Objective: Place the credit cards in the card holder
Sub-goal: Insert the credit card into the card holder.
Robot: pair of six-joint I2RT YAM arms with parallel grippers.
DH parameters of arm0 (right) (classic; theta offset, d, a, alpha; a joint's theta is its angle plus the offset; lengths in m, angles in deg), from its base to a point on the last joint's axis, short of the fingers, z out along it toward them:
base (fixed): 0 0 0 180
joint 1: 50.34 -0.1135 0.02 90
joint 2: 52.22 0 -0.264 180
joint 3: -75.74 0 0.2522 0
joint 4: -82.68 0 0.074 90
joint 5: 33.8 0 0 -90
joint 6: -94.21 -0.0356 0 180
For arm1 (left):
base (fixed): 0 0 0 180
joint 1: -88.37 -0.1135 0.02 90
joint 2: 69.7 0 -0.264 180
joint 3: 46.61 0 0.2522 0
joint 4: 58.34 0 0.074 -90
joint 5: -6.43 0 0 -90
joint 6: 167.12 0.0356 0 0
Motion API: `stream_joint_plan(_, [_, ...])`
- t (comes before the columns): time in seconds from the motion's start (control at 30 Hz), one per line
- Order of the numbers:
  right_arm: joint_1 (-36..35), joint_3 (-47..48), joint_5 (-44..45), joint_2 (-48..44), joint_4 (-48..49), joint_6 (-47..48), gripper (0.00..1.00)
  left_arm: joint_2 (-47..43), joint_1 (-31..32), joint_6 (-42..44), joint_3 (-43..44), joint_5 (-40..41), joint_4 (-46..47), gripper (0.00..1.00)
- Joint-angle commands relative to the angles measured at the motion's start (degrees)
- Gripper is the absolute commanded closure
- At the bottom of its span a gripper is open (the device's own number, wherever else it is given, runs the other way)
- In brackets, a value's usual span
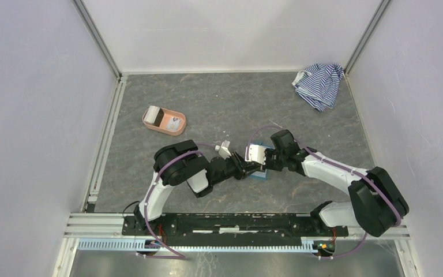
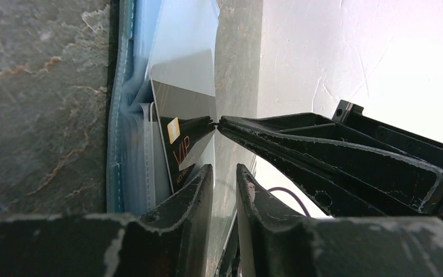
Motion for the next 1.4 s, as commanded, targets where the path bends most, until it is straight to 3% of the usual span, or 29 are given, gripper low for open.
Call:
stream_joint_plan(0.0, [1.49,2.68,-7.16,0.22,-0.73,-1.08,0.93,2.99,-0.48,1.49,-2.62,0.53,-9.41,0.68])
stream_joint_plan(0.33, [10.76,3.31,-21.58,-4.30,-3.54,-0.76,0.86,-3.52,-1.86,4.13,-2.77,-0.40,-12.34,0.66])
stream_joint_plan(0.5, [14.86,4.33,-25.44,-3.69,-2.59,-3.71,0.74,-6.97,-1.97,5.24,-2.58,-0.34,-14.95,0.66])
stream_joint_plan(0.57, [16.16,5.75,-25.62,-2.39,-0.91,-6.76,0.68,-8.64,-2.00,5.24,-3.09,-0.35,-15.11,0.66])
stream_joint_plan(0.73, [17.65,13.33,-24.78,4.92,1.54,-13.45,0.65,-15.10,-1.92,7.05,-5.47,0.73,-18.18,0.65])
stream_joint_plan(0.87, [19.81,22.14,-31.18,14.88,-3.92,-13.64,0.61,-22.13,-1.87,10.27,-6.83,2.12,-24.80,0.65])
stream_joint_plan(0.97, [19.98,25.06,-34.98,17.60,-7.93,-10.80,0.62,-26.73,-1.87,11.85,-7.20,2.63,-29.87,0.67])
stream_joint_plan(1.03, [19.83,26.25,-41.47,17.12,-15.12,-1.71,0.65,-28.89,-1.87,12.17,-7.75,2.79,-31.17,0.69])
stream_joint_plan(1.13, [17.75,26.38,-42.31,15.18,-26.27,12.25,0.72,-30.90,-1.87,12.57,-8.30,3.07,-32.08,0.70])
stream_joint_plan(1.23, [13.51,20.66,-37.61,11.59,-24.22,14.88,0.82,-31.19,-1.96,13.70,-8.06,3.00,-32.71,0.71])
stream_joint_plan(1.37, [7.74,13.40,-27.45,8.06,-11.87,6.88,0.86,-30.26,-2.22,12.73,-10.08,3.07,-30.04,0.75])
